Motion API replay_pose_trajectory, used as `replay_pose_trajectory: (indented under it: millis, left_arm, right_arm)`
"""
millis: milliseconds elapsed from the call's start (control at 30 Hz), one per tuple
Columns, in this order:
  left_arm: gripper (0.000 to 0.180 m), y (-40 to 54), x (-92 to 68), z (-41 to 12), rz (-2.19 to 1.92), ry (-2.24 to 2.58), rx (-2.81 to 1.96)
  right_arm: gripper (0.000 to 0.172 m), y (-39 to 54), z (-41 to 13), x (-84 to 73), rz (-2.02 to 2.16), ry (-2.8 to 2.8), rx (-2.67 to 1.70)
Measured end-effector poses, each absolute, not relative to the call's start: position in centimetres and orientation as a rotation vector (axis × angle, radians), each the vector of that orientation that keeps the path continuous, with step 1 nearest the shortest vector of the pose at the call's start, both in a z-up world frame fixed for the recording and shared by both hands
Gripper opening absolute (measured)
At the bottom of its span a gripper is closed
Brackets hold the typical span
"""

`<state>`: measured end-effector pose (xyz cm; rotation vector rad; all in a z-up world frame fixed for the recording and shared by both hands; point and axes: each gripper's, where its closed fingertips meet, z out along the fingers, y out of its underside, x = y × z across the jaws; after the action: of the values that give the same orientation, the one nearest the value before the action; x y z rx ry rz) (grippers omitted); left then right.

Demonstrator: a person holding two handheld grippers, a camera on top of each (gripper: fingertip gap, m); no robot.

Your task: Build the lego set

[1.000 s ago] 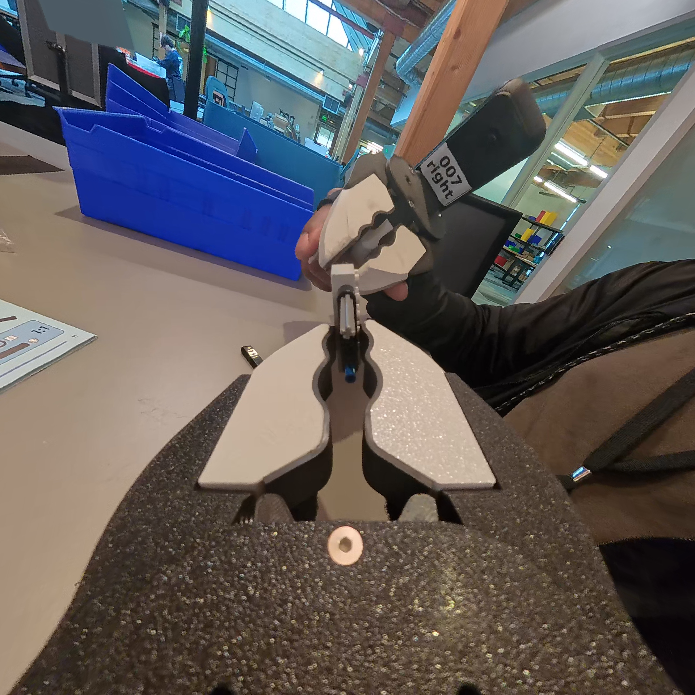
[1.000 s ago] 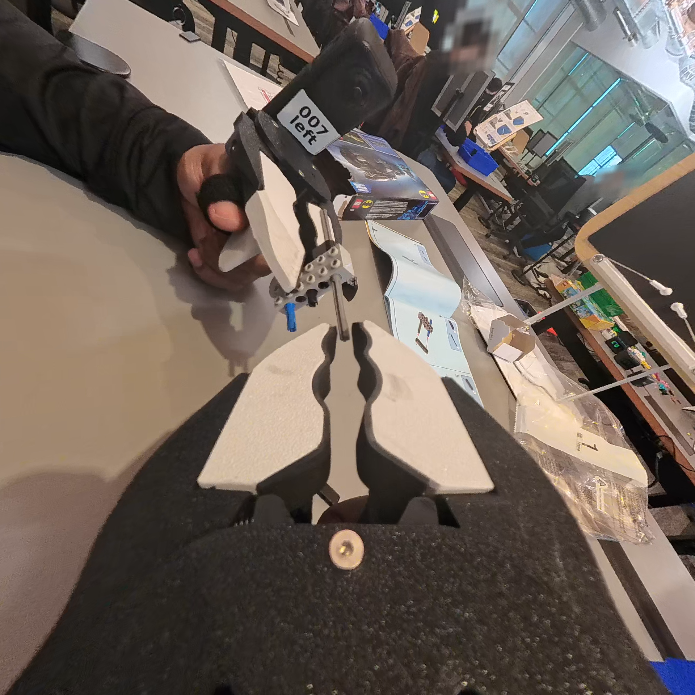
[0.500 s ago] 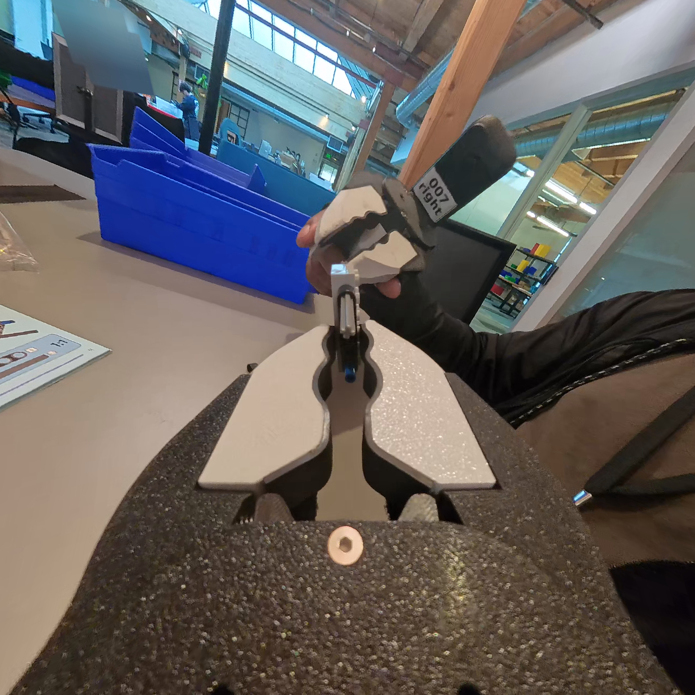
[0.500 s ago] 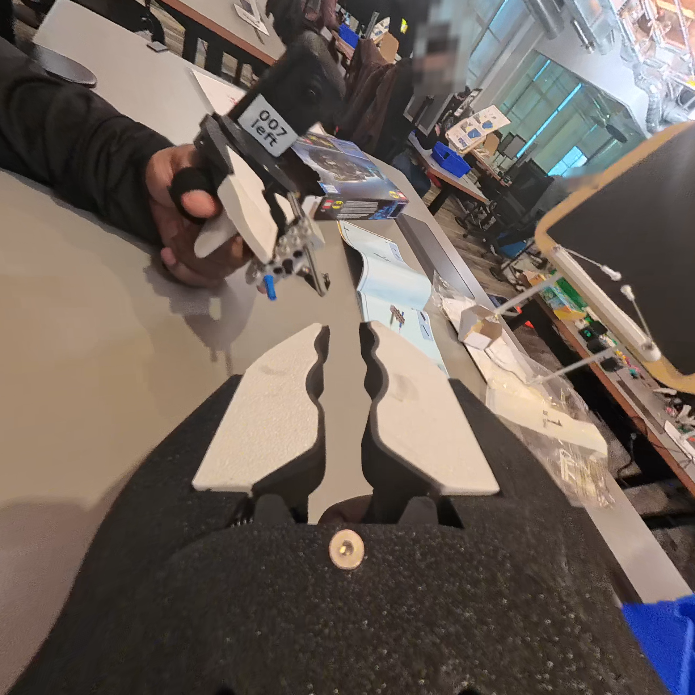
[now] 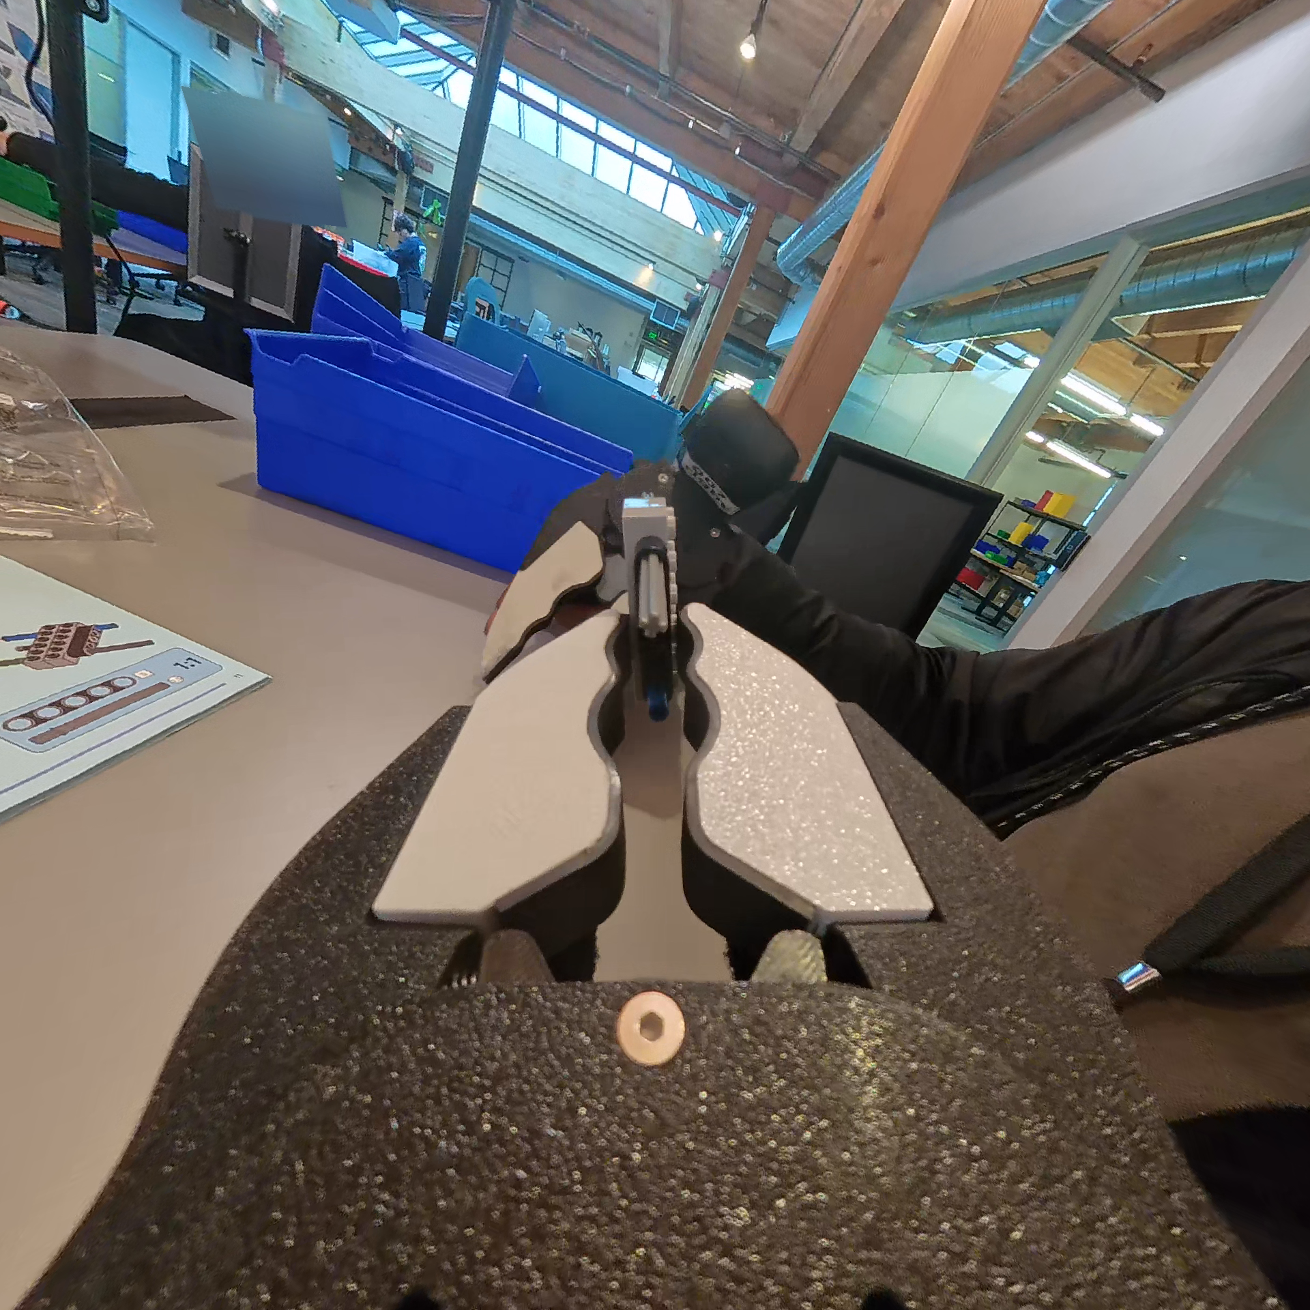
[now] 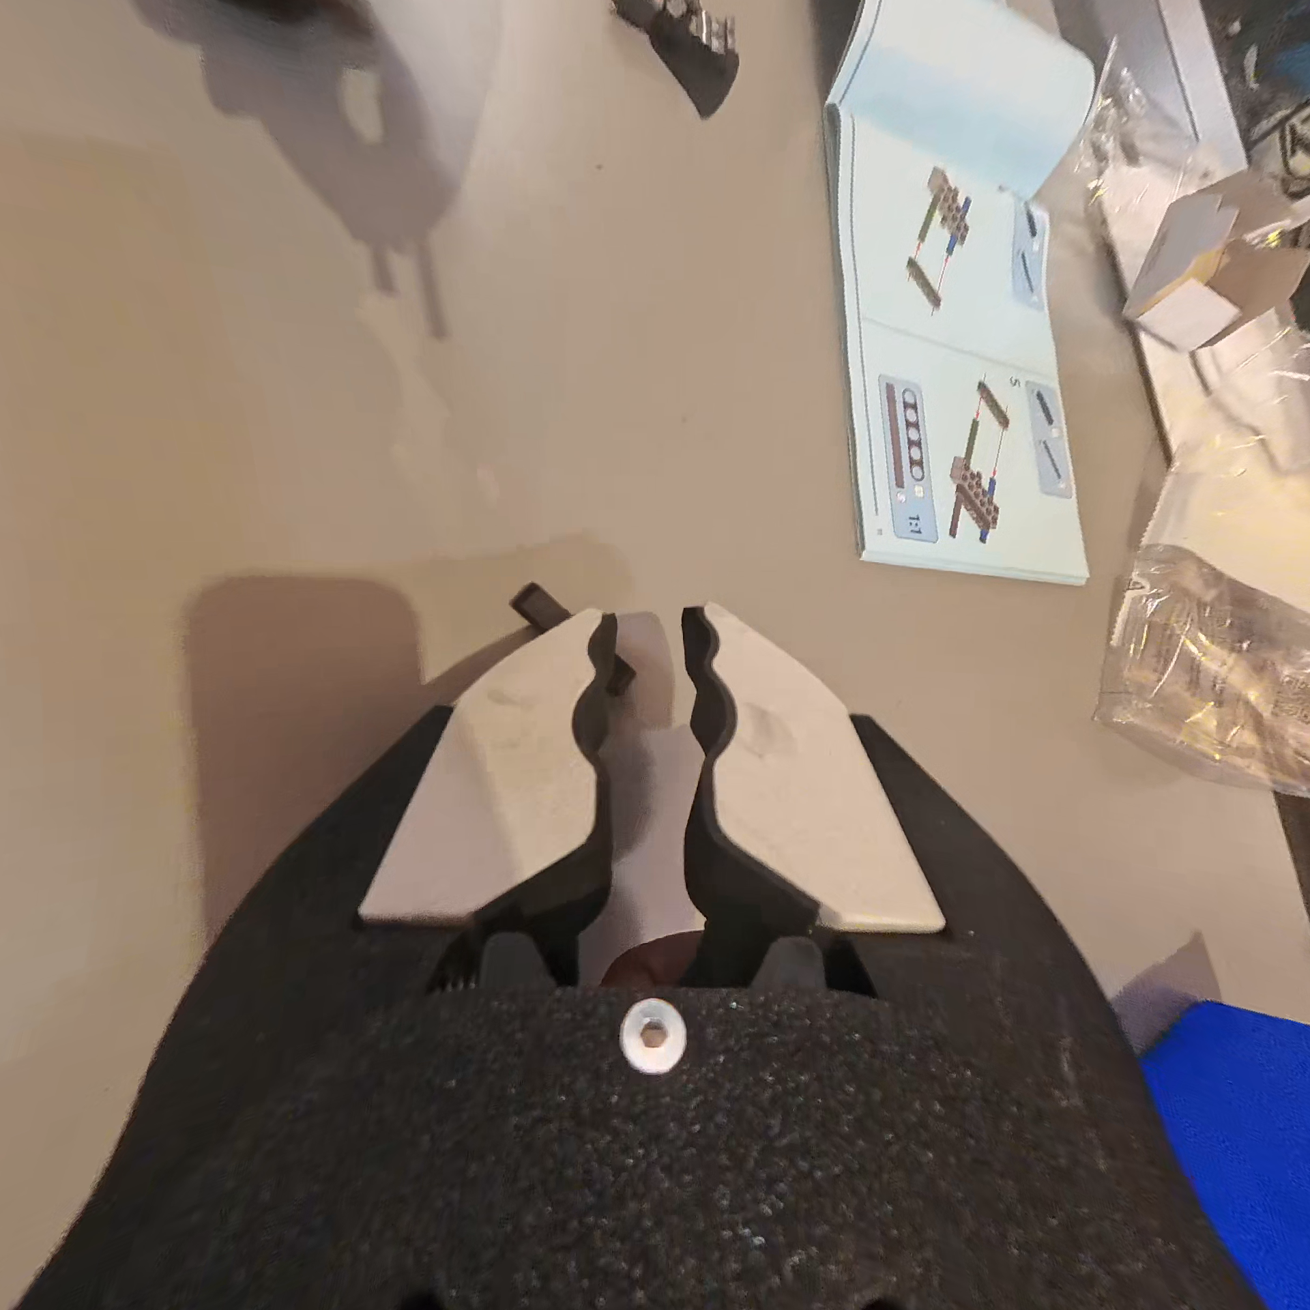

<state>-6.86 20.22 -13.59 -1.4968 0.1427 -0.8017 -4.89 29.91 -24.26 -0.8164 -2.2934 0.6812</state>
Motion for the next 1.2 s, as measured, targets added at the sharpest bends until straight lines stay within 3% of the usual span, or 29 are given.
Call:
replay_pose_trajectory:
  millis: [1067, 1200]
  left_arm:
    - [0.011, 20.2, -6.6, -13.8, -0.784, 0.16, -1.52]
    - [0.011, 20.2, -6.5, -13.8, -0.784, 0.16, -1.519]
  right_arm:
    - [0.019, 29.0, -24.9, -3.5, 0.748, -2.359, -0.837]
    - [0.026, 29.3, -24.8, -3.1, 0.764, -2.357, -0.854]
